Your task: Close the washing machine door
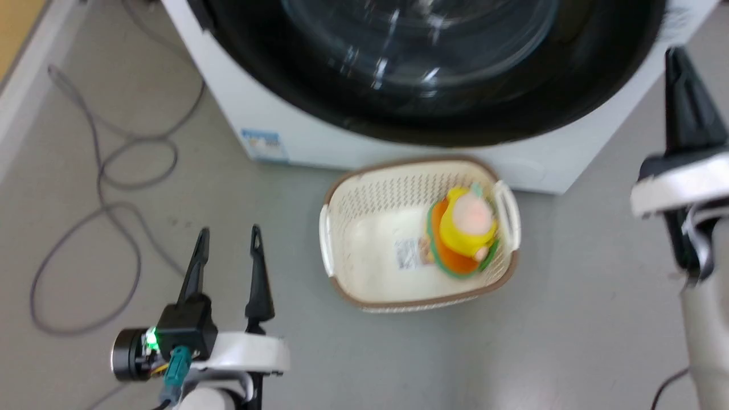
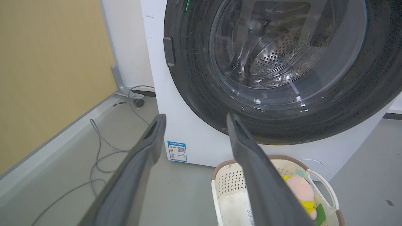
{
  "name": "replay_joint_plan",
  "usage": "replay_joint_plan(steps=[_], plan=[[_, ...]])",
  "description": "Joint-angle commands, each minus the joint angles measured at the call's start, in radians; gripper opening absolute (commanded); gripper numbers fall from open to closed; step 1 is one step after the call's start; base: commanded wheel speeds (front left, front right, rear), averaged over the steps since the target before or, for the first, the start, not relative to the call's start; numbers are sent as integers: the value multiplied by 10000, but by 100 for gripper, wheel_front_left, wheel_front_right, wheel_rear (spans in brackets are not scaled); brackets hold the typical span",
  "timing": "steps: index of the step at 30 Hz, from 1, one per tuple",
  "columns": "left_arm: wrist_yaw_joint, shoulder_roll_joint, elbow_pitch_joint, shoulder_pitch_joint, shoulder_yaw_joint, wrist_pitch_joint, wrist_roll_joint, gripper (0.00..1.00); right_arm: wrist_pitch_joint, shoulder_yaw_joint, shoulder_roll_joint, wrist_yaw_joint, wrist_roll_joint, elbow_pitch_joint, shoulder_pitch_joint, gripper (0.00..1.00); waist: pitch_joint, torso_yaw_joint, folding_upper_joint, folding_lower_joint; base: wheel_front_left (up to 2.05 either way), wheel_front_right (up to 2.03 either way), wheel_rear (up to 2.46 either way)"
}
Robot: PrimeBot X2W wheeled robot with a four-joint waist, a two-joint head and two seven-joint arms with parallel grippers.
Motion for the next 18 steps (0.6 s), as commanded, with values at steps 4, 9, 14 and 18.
replay_joint_plan(steps=[4,9,14,18], plan=[[-92,5,125,415,268,-43,192,100,-46,-68,336,-9,-483,-1158,1133,0,-1133,-660,0,0,0,0,0],[-125,5,249,963,671,-43,311,100,-46,25,870,-9,-823,-2196,2697,0,-1877,-1084,0,0,0,0,0],[-130,5,358,1524,968,-44,434,100,-46,197,1318,-9,-601,-2609,4023,40,-2470,-1410,0,0,0,0,0],[-150,5,416,1888,1067,-44,458,100,-46,304,1518,-9,-295,-2856,4964,100,-2785,-1580,0,0,0,0,0]])
